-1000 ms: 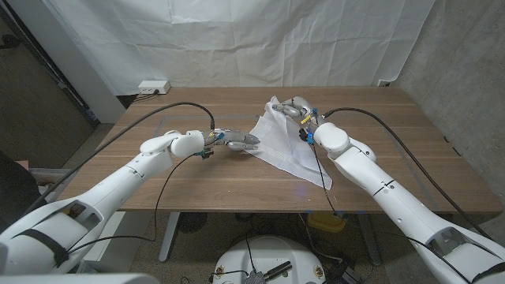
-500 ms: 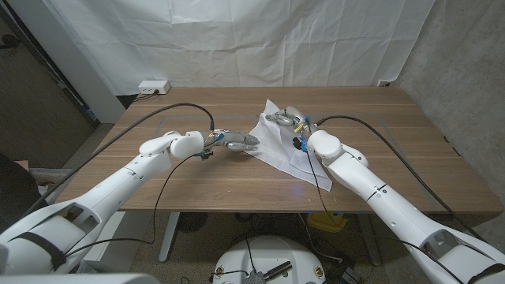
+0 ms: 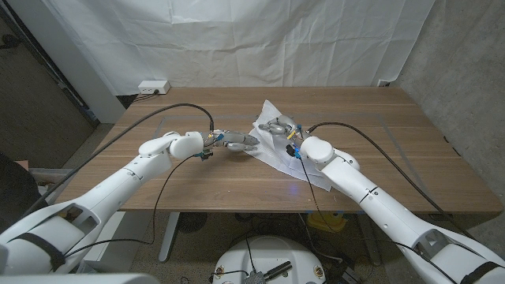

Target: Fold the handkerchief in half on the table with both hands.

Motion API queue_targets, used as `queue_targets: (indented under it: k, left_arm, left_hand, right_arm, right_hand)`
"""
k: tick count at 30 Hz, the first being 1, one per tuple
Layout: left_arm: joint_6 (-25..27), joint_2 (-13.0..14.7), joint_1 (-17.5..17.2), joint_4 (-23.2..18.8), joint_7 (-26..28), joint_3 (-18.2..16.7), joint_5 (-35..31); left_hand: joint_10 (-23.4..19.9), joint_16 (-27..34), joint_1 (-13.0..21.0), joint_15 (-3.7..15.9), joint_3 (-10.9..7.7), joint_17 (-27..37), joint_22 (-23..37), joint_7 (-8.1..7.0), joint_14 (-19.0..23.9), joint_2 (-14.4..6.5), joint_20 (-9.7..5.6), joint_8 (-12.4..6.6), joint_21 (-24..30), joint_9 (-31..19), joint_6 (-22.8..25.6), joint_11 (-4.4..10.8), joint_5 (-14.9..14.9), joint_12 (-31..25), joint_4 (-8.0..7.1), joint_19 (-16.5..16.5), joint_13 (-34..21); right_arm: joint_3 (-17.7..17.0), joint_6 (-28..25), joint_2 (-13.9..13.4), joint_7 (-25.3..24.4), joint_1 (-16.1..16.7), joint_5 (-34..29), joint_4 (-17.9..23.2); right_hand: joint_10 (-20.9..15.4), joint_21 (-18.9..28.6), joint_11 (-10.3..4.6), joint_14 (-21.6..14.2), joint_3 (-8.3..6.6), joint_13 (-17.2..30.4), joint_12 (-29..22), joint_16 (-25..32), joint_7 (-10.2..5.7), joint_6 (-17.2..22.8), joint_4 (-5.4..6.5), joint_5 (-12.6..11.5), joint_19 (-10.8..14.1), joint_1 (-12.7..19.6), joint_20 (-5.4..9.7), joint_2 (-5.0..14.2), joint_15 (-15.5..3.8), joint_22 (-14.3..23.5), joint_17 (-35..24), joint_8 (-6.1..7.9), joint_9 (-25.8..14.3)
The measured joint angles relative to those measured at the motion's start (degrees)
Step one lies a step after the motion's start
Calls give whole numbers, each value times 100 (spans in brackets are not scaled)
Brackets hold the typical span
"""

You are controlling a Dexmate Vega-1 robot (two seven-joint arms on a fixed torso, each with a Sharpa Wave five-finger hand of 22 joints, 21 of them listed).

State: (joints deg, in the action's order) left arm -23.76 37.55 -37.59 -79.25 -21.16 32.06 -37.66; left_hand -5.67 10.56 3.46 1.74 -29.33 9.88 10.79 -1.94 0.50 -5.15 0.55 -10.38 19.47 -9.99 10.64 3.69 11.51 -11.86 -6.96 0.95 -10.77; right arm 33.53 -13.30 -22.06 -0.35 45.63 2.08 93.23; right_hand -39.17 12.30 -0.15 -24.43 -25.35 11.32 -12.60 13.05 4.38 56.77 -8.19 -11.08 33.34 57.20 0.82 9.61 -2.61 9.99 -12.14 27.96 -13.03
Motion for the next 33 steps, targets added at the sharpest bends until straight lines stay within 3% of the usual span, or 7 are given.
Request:
queue_targets:
  k: [3, 13, 21, 33]
  left_arm:
    - [-16, 0, 4, 24, 7, -1, 4]
    - [-59, -10, 49, 118, 22, 7, 9]
    - [-53, 2, 49, 102, 27, -6, 9]
    - [270, 264, -211, -386, -54, -261, 27]
  left_hand:
    - [0, 0, 0, 0, 0, 0, 0, 0, 0, 0, 0, 0, -8, 0, 0, 0, 0, 0, 0, 0, 0]
    - [0, 0, 0, 0, 0, 0, 0, 0, 0, 0, 1, 0, -33, 0, -63, 0, 0, 0, 0, 1, -5]
    - [13, 0, 0, 0, 0, 0, 0, 0, 0, 0, 1, 0, -45, 0, -62, 13, 0, 0, 0, 1, -5]
    - [30, 0, 0, 0, 0, 0, 26, -41, 0, 0, 88, -1, 0, -1, -103, 30, 0, 35, 0, -94, -6]
  right_arm:
    - [35, -34, 28, 31, -20, 0, -54]
    - [76, -110, 103, 191, -83, 40, -214]
    - [64, -77, 170, 313, -129, 122, -370]
    - [1, 78, 245, 381, -157, 191, -556]
  right_hand:
    - [25, 0, 190, -14, 6, 0, 32, 0, -21, -21, 6, 0, 0, 0, 0, 0, -13, 0, 0, 0, 0]
    - [101, 0, 281, -14, 38, 0, 75, 0, -38, -229, 72, 0, 0, 0, 0, 0, -13, 0, -27, -84, 26]
    - [203, -23, 383, -2, 92, 30, 95, -77, 81, -533, 270, 49, -21, -248, -66, 1, -1, 0, -11, -234, 54]
    - [295, -20, 474, 29, 267, 30, 116, -142, 219, -773, 522, 93, 7, -734, -199, -137, 172, 1, -11, -399, 106]
